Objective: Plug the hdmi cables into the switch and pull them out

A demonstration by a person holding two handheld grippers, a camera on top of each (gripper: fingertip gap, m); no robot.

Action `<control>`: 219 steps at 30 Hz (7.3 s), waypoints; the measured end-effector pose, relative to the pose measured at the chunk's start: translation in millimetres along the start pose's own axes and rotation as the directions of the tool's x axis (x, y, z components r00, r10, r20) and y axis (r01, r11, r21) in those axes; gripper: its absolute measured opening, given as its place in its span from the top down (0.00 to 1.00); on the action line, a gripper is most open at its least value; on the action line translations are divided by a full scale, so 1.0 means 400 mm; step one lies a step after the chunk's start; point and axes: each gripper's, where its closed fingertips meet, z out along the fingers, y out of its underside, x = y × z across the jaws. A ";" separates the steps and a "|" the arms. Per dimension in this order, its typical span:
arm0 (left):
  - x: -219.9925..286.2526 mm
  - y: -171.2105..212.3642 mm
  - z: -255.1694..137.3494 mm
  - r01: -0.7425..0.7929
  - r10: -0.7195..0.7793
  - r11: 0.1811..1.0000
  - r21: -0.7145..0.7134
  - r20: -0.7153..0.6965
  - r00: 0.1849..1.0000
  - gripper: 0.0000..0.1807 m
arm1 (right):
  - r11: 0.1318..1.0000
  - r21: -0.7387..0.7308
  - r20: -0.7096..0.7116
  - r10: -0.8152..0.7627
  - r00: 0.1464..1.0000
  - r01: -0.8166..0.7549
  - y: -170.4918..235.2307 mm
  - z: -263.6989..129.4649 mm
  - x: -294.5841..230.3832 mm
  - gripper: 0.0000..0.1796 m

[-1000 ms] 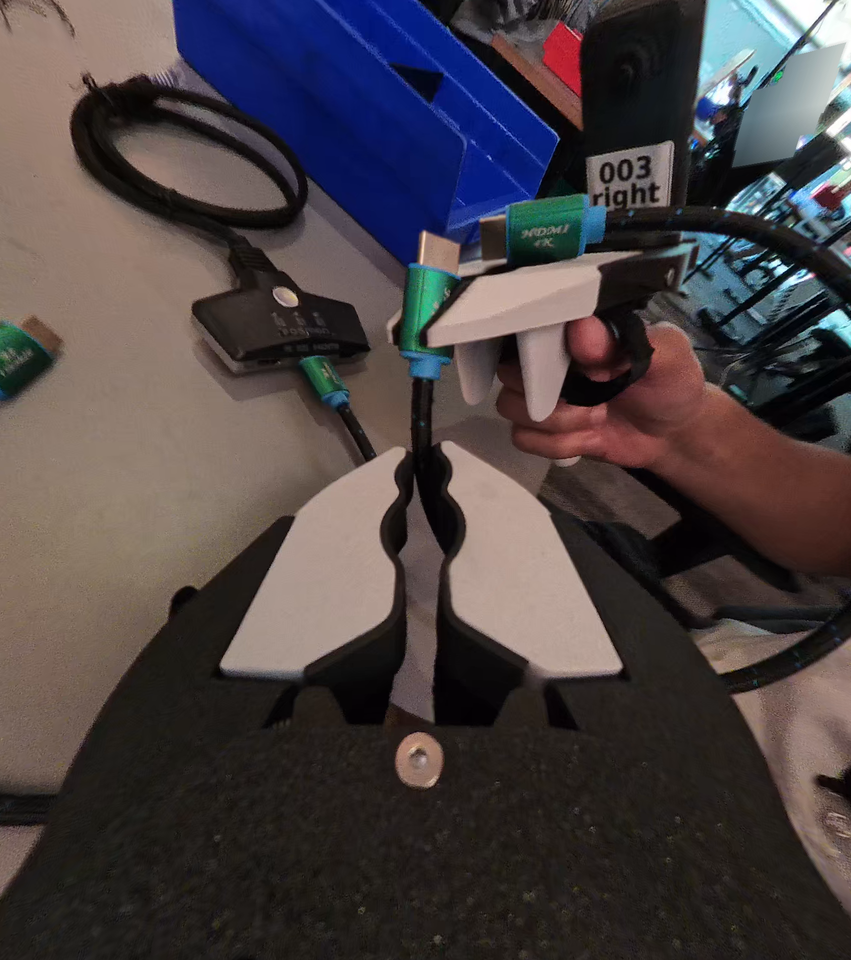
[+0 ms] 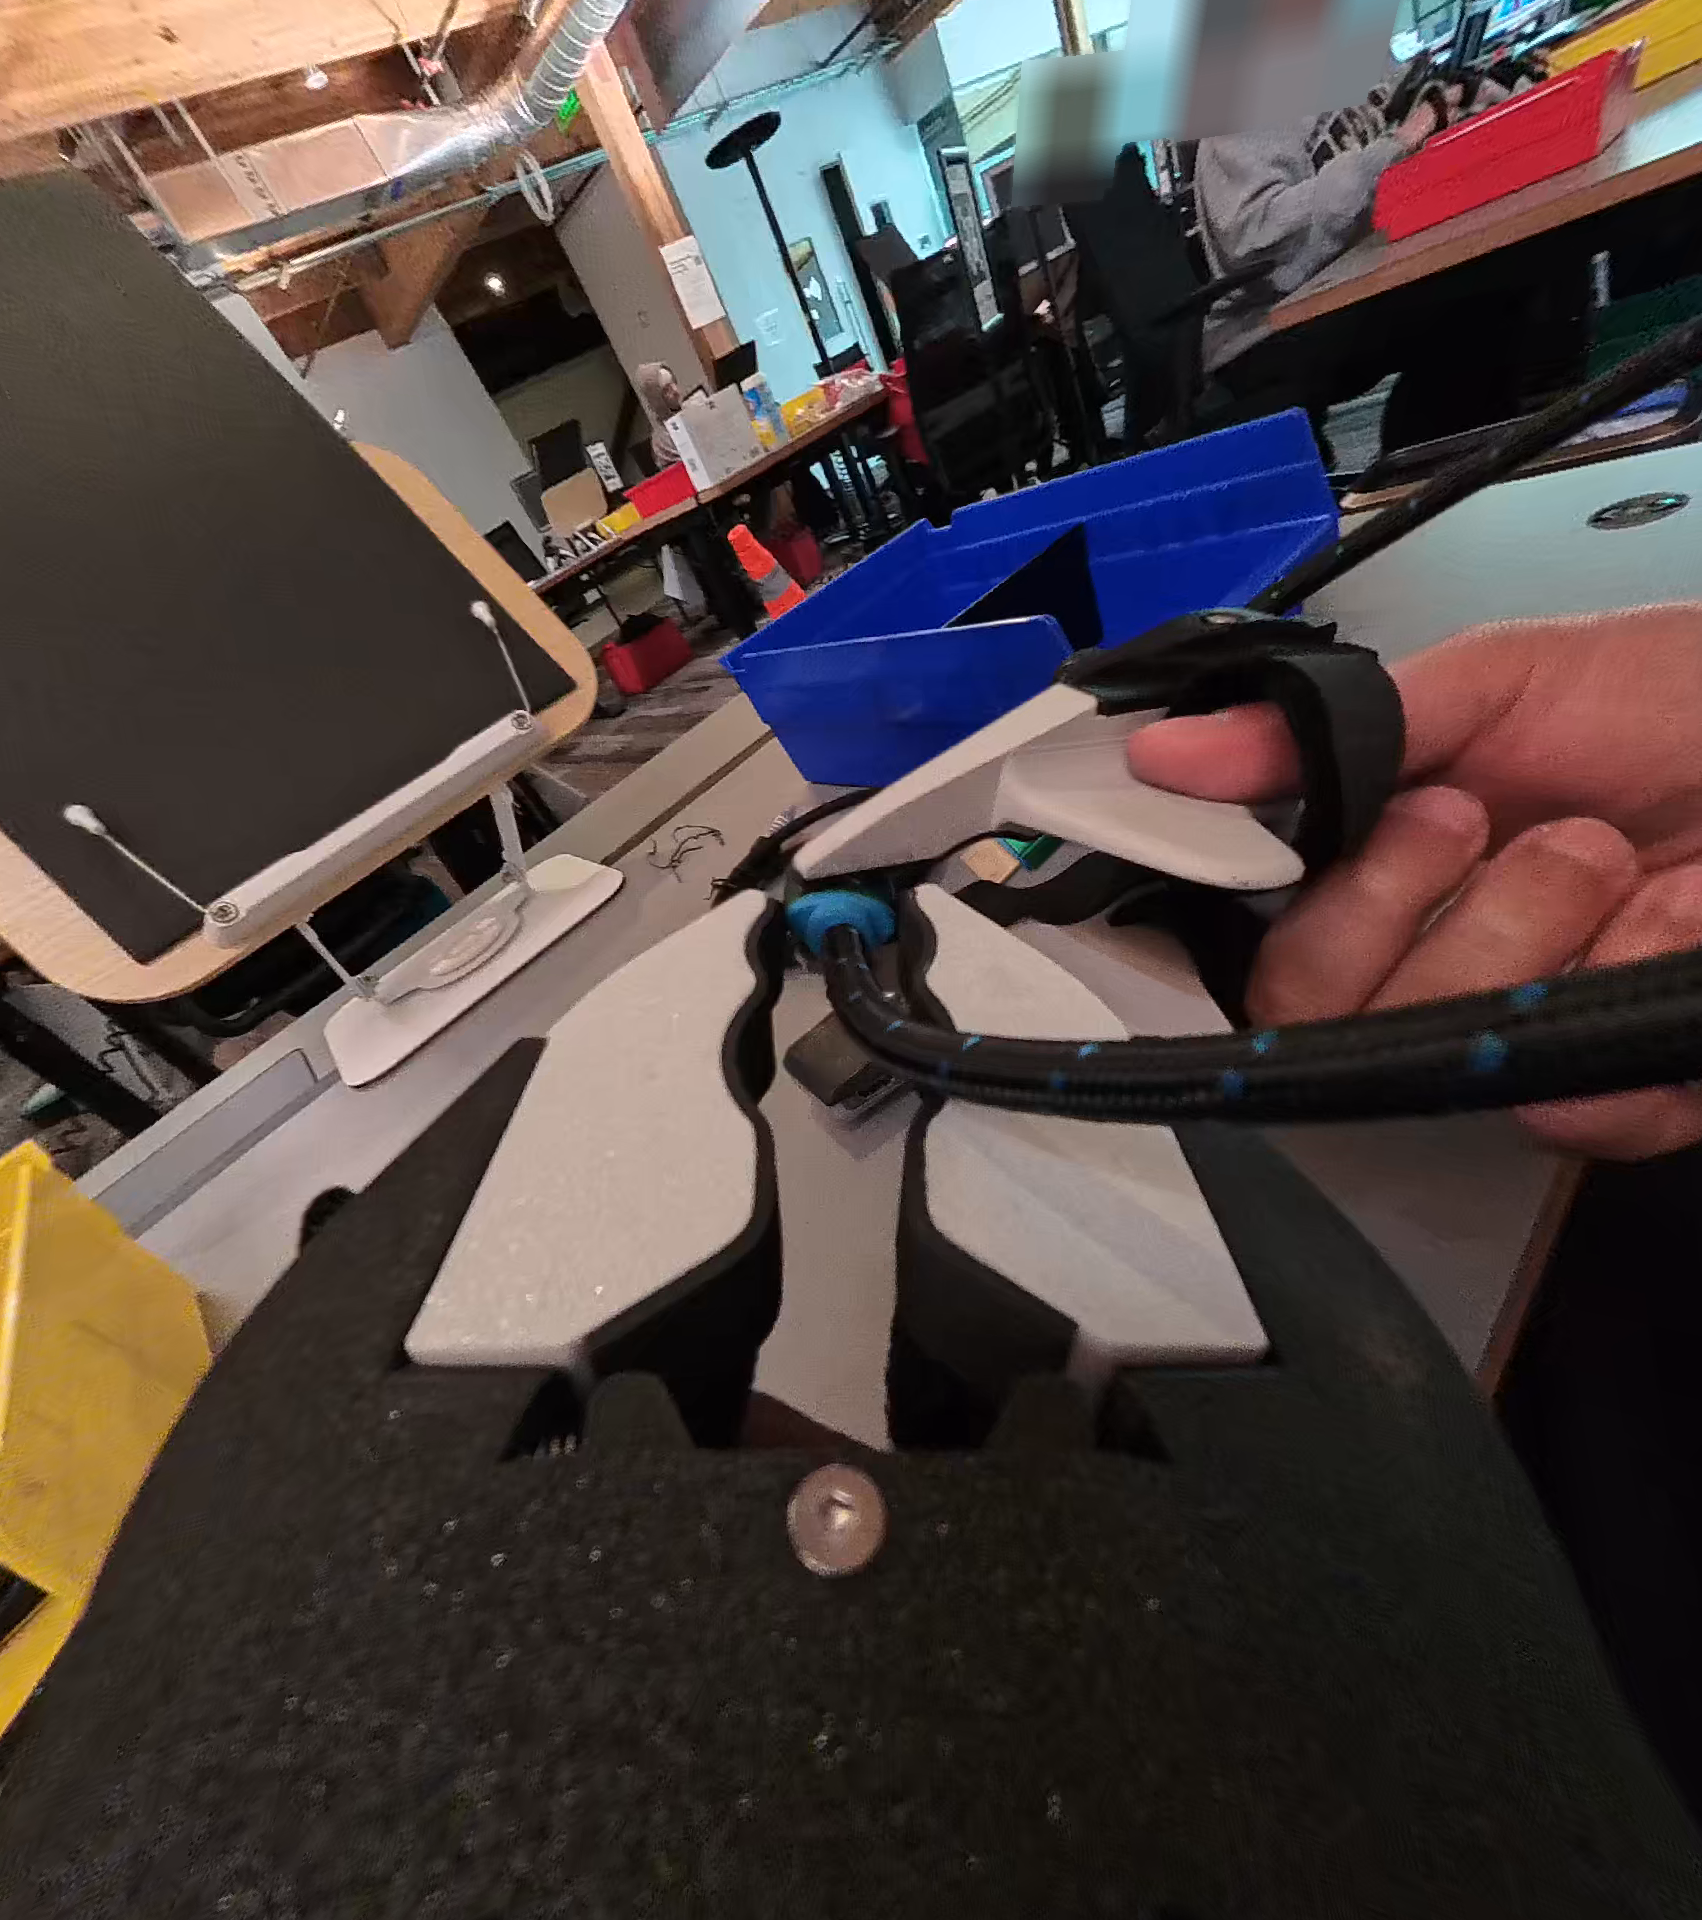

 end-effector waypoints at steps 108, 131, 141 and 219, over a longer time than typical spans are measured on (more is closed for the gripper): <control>0.000 0.127 -0.098 0.266 -0.281 0.945 -0.189 -0.061 0.958 0.89 | 0.332 -0.879 -0.352 -0.936 0.006 0.342 -0.162 -0.240 0.301 0.74; -0.226 0.052 -0.073 0.434 -0.440 0.874 -0.216 0.026 0.898 0.89 | 0.730 -0.453 -0.587 -0.676 0.444 0.512 -0.187 -0.166 0.145 0.75; -0.116 -0.096 -0.096 0.386 -0.388 0.921 -0.042 -0.154 0.909 0.89 | 0.722 -0.479 -0.632 -0.678 0.374 0.499 -0.200 -0.194 0.182 0.75; 0.052 0.097 -0.031 -0.678 0.678 0.732 -0.058 -0.037 0.735 0.94 | 0.630 -0.602 -0.190 -0.709 0.679 0.490 0.088 -0.048 0.110 0.83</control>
